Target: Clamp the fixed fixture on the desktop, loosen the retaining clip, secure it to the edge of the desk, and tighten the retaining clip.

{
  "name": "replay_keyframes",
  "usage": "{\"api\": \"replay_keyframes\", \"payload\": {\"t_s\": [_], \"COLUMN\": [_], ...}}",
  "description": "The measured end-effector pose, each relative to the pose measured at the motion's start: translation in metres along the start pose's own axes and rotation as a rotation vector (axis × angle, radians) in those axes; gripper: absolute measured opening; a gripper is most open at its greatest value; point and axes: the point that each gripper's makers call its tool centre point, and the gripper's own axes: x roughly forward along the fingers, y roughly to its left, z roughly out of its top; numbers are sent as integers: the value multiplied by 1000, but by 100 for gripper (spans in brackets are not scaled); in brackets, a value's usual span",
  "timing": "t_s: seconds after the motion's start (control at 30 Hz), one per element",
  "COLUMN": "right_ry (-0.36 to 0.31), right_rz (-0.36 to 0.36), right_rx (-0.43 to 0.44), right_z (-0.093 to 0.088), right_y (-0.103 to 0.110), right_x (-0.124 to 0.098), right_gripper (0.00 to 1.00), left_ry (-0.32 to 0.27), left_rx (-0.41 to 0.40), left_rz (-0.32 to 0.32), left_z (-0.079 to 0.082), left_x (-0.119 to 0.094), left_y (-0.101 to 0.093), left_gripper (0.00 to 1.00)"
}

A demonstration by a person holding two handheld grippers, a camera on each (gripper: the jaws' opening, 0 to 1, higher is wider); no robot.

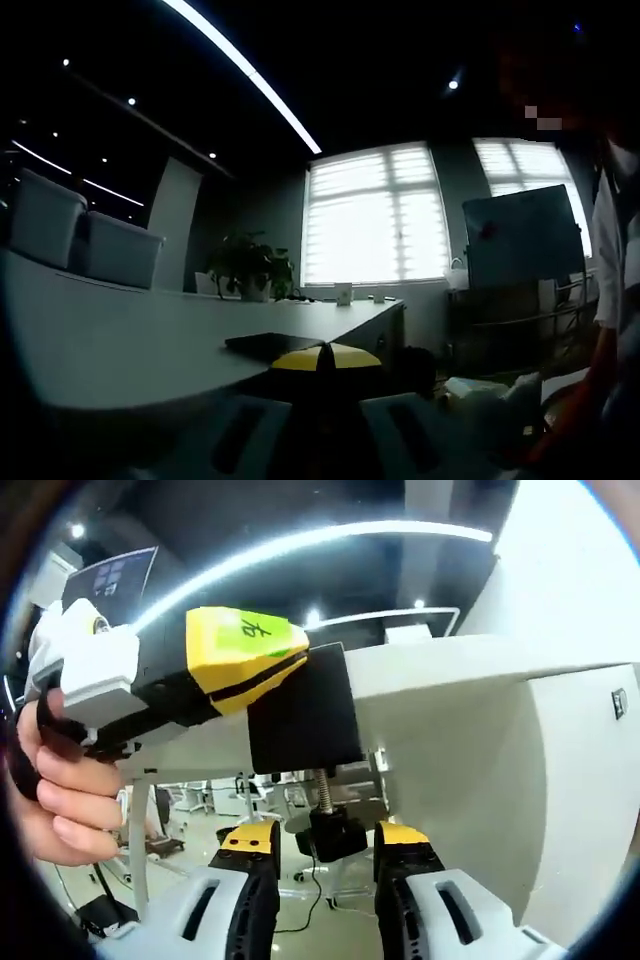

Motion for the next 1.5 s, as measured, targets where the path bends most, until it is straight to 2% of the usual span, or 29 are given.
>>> {"api": "replay_keyframes", "payload": {"t_s": [0.13, 0.2, 0.3, 0.47, 0.6, 0.63, 0.7, 0.8, 0.9, 0.97, 1.03, 1.07, 1.17, 1.27, 1.5], "right_ry": [-1, -11, -19, -14, 24, 27, 30, 36, 33, 26, 26, 42, 27, 39, 29], "right_rz": [0, 30, 101, 304, 435, 463, 499, 515, 482, 402, 246, 191, 79, 22, -2], "right_rx": [-31, -25, -58, -58, 22, 8, -11, -18, -20, -19, 36, 15, -2, -55, -43], "right_z": [0, 0, 0, -2, -6, -6, -6, -6, -7, -8, -10, -13, -12, -12, -4], "right_y": [-2, -2, 0, 6, 9, 9, 11, 11, 11, 4, -9, -11, -12, -12, -12], "right_x": [0, 0, 1, 3, 5, 6, 7, 8, 5, 3, 0, -5, -21, -27, -13], "right_gripper": [26, 26, 26, 25, 25, 25, 25, 25, 26, 30, 40, 43, 42, 39, 41], "left_ry": [3, 3, 4, 12, 16, 15, 13, 12, 8, 8, 10, 11, 14, 14, 14], "left_rx": [3, 3, 2, 7, 6, 6, 4, 0, -7, -8, -6, -5, -2, 1, 1], "left_rz": [0, -1, -2, -4, -3, -3, 2, 6, 7, 7, 6, 6, 3, 2, 2], "left_z": [0, 0, 0, -1, -1, -1, -1, -1, 0, 0, 0, 0, 0, 0, 0], "left_x": [0, 0, 0, -1, -1, -1, -1, -1, -1, -1, -1, -1, -1, -1, -1], "left_y": [0, 0, -1, -1, -1, -1, -1, -1, -1, -1, -1, -1, -1, -1, -1], "left_gripper": [1, 1, 1, 1, 1, 1, 1, 1, 1, 1, 1, 1, 1, 1, 1]}}
